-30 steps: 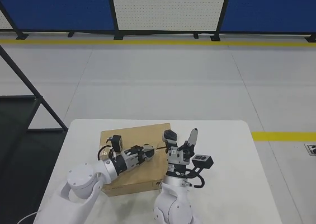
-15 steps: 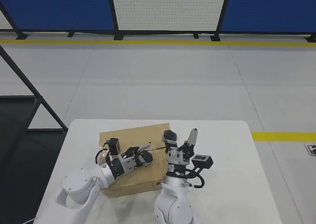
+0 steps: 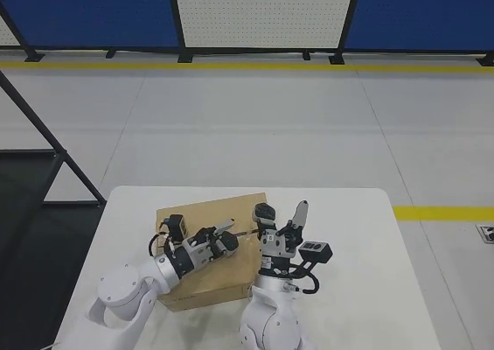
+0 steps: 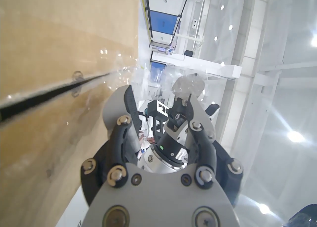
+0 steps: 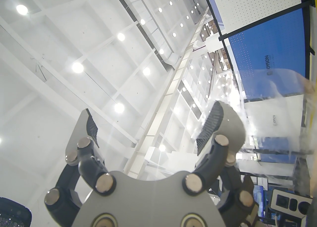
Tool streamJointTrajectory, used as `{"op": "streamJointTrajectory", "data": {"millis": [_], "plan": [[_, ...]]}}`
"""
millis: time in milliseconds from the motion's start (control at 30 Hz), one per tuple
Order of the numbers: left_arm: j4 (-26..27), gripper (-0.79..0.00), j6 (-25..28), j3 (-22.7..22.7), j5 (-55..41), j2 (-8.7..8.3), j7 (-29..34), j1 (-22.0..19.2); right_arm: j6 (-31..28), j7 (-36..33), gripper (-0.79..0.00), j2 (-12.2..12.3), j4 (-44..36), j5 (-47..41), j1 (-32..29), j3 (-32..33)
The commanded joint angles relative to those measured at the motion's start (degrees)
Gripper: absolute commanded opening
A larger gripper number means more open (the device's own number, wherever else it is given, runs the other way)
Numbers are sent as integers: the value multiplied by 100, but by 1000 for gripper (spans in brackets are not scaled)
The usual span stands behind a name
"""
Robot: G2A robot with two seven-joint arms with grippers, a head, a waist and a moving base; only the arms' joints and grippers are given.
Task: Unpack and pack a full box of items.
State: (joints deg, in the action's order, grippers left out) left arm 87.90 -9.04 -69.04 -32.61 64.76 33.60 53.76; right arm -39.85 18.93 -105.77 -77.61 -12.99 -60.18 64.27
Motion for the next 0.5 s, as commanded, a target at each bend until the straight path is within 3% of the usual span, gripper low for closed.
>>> {"op": "streamJointTrajectory", "data": {"millis": [0, 100, 167, 367, 467], "plan": [[69, -283, 89, -103, 193, -21, -75, 44, -8, -1, 0, 0, -1, -9, 0, 6], [304, -200, 346, -280, 598, -70, -76, 160, -2, -3, 0, -1, 4, -33, 3, 17], [554, -197, 625, -430, 1102, -121, -55, 246, 3, -9, 0, -2, 7, -38, 7, 23], [1206, 0, 1454, -1035, 3191, -327, 173, 580, 10, -46, 0, -6, 24, -60, 24, 31], [1446, 0, 1772, -1279, 4590, -435, 326, 670, 26, -61, 0, -10, 36, -67, 40, 36]]}}
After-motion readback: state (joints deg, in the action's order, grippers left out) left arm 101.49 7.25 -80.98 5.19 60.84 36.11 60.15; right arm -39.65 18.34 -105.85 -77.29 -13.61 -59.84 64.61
